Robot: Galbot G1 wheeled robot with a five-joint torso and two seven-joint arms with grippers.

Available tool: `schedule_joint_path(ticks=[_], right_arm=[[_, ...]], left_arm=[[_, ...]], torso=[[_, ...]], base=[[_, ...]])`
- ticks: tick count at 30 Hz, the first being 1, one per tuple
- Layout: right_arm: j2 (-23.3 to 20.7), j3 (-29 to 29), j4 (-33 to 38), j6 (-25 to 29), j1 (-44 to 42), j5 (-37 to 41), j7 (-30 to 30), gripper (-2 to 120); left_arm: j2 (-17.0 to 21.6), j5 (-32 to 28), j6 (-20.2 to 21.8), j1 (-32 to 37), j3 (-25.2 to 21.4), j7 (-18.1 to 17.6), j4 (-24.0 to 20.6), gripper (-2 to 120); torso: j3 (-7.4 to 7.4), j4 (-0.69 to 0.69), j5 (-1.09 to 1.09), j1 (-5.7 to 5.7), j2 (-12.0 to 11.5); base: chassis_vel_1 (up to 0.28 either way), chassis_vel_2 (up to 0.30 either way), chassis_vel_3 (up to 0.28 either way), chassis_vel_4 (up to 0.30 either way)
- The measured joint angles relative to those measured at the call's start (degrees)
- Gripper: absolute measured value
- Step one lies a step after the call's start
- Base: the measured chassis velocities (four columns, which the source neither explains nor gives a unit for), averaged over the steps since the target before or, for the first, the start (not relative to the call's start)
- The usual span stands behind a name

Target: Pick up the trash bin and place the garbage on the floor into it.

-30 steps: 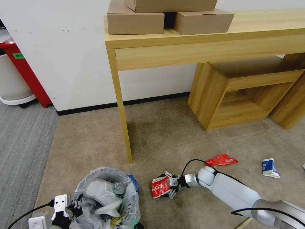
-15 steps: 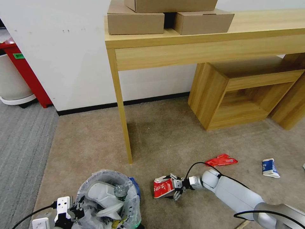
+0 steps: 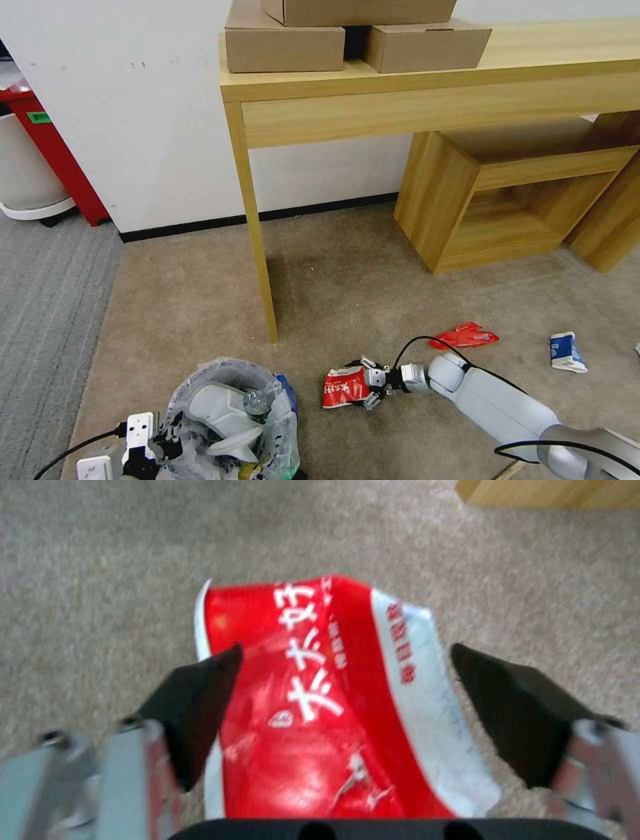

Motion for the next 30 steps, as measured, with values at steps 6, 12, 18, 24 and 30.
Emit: schedule_joint_path(ticks=[6,12,18,24,30], right_arm=[[0.16,0.01,0.6,-0.42,0.31,1.31,0.08,57],[0.08,0.07,1.52,-0.76,0.52,2.55,0.9,31],[-0.4,-0.03,2.67,-1.38,0.86,3.8,1.66,12],[-0.76,-0.06,3.03,-1.53,1.17,4.51,1.94,0],[-1.52,-0.25,3.4,-1.04,0.38,4.62,1.97,0]], left_arm=[[-0.15,0.79,-0.29,0.01,0.21,0.16,0.15,0],[-0.25,1.62,-0.59,0.08,0.52,0.3,0.24,0],[-0.41,2.52,-0.88,0.35,0.7,0.42,0.13,0],[-0.74,3.21,-1.05,0.44,1.0,0.72,0.25,0],[-0.82,3.46,-1.14,0.37,1.1,0.77,0.54,0]], torso=[[0.0,0.0,0.0,0.0,0.0],[0.0,0.0,0.0,0.0,0.0],[0.0,0.0,0.0,0.0,0.0],[0.0,0.0,0.0,0.0,0.0],[0.0,-0.01,0.0,0.0,0.0]], base=[[0.0,0.0,0.0,0.0],[0.0,0.0,0.0,0.0],[0.0,0.0,0.0,0.0],[0.0,0.0,0.0,0.0],[0.0,0.0,0.0,0.0]])
